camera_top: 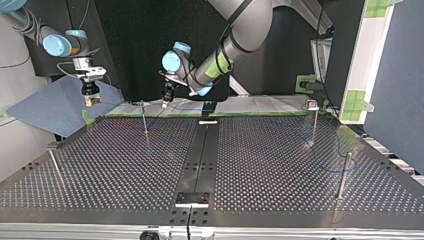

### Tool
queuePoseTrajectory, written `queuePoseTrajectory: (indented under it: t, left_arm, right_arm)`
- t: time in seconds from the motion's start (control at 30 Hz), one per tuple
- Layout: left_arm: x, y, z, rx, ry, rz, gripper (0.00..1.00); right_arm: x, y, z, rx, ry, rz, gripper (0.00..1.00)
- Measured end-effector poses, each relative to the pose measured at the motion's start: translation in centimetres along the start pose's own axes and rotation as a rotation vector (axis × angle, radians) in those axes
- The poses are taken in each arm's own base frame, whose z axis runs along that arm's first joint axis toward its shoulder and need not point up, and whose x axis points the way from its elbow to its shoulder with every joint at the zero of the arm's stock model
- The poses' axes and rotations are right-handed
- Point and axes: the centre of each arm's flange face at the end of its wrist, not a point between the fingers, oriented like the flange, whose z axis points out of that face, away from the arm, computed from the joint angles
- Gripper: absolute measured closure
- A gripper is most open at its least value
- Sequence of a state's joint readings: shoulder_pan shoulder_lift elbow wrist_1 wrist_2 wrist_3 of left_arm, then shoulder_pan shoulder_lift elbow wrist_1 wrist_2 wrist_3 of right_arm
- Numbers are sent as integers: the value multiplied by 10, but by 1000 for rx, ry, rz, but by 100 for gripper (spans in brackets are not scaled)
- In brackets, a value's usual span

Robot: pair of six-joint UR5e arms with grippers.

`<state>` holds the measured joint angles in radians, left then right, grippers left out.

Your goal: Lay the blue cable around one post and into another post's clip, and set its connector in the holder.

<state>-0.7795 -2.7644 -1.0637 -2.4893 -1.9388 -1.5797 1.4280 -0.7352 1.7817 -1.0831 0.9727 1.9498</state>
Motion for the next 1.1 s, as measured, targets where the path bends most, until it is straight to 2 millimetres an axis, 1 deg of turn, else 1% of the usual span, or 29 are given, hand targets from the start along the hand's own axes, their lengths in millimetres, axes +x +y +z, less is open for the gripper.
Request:
queuePoseTrajectory:
  t: [0.33, 0.53, 0.7, 0.87, 1.1]
  left_arm:
    - [-2, 0, 3, 13, -5, -12, 100]
    - [-5, 4, 8, 8, -7, -28, 100]
    - [0, 10, 12, 4, 10, -27, 100]
    - [8, 10, 13, 4, 32, -19, 100]
    - [5, 10, 18, 3, 26, -22, 100]
  right_arm:
    - [-2, -4, 3, 11, -1, -1, 100]
    - [-2, -5, 3, 10, -2, 2, 100]
    - [-1, -4, 4, 0, 1, 8, 100]
    - [-1, -3, 3, -12, 4, 10, 100]
    - [0, -1, 4, -25, 10, 10, 100]
